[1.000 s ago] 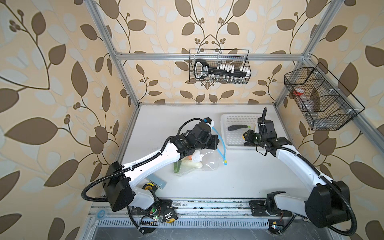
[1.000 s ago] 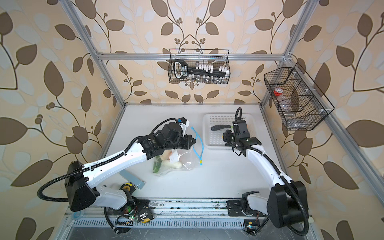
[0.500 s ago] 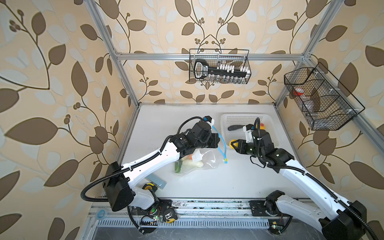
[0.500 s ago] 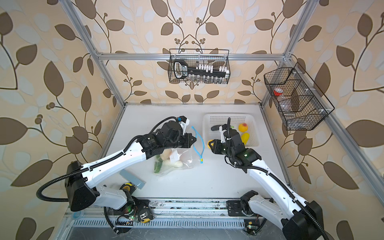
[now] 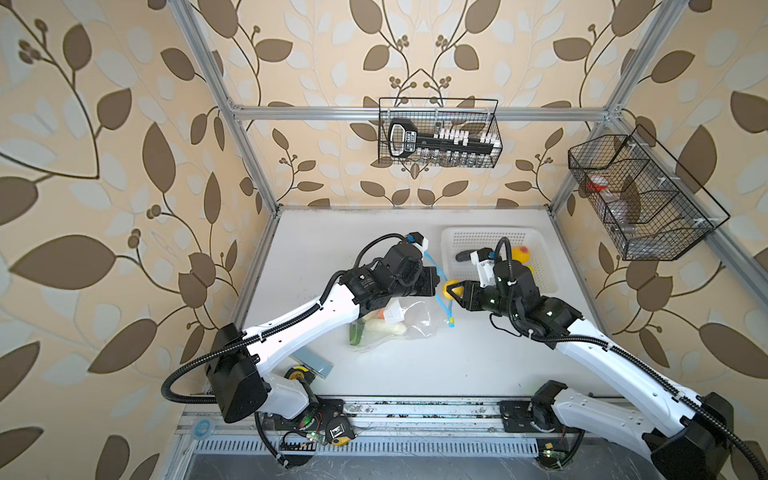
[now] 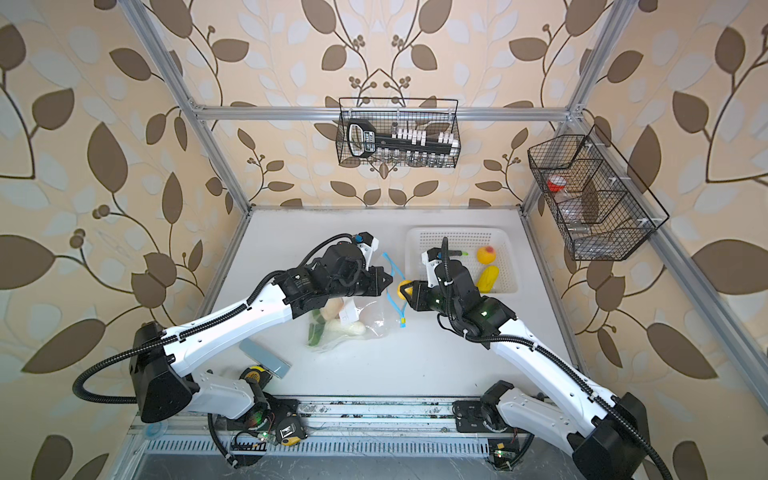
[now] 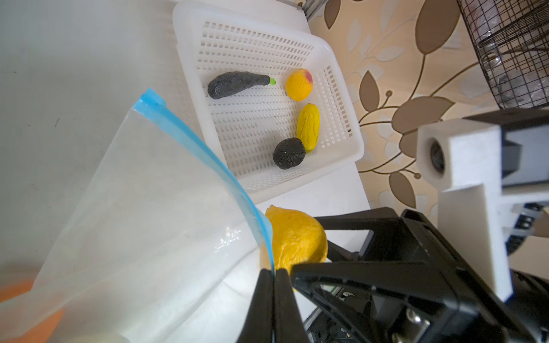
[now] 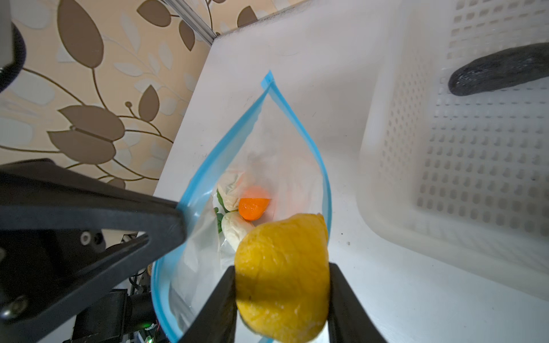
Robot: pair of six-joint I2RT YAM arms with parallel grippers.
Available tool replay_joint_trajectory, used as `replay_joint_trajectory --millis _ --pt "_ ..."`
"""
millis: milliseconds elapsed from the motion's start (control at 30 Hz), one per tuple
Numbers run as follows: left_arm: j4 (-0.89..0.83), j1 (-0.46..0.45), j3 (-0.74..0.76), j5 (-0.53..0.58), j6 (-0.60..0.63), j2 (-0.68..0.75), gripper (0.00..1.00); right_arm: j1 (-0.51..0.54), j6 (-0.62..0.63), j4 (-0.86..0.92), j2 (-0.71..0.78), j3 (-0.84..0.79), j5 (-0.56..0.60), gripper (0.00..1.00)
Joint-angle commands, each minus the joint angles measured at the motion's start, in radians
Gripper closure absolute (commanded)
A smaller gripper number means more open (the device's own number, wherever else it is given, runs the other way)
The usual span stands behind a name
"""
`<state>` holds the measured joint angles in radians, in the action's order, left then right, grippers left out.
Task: Place the food in the zip-top bag and seal the zipper
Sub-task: 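Lift the lemon with the right gripper and carry it into the bag opening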
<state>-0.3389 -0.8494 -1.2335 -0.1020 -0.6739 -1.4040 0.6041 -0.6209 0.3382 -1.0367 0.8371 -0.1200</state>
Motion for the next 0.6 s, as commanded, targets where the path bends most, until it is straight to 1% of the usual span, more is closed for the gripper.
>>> replay_joint_trajectory --millis 0,167,567 --pt "0.011 0.01 -0.05 -0.011 -0.007 0.009 1.0 0.023 -0.017 -0.03 -0.027 0.029 0.006 0.59" --pt "0.012 0.01 -0.047 -0.012 -0.007 0.01 1.0 0.044 -0.019 -0.041 -0.05 0.02 0.014 0.59" --pt "0.013 0.01 -0.049 -0.011 -0.005 0.015 1.0 0.044 -0.008 -0.038 -0.058 -0.019 0.042 0.59"
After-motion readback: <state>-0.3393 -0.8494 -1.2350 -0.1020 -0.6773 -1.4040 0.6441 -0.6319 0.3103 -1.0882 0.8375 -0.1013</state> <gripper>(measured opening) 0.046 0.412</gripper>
